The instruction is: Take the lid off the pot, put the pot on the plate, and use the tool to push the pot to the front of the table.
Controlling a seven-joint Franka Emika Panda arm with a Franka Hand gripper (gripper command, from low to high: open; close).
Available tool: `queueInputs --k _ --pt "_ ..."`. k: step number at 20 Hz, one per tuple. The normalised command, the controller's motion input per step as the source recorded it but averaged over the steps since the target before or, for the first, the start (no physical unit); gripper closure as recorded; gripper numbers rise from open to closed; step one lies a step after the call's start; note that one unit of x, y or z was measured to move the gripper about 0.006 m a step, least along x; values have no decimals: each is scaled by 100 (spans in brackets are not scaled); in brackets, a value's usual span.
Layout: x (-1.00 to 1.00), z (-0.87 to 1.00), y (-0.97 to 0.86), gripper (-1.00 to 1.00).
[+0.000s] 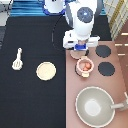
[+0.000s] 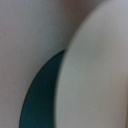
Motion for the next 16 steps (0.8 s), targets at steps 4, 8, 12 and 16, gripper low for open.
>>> queueInputs --k 4,8,12,16 --pt "0 91 14 -100" --pt "26 97 14 -100" --pt "67 69 0 -100" --pt "86 53 0 -100"
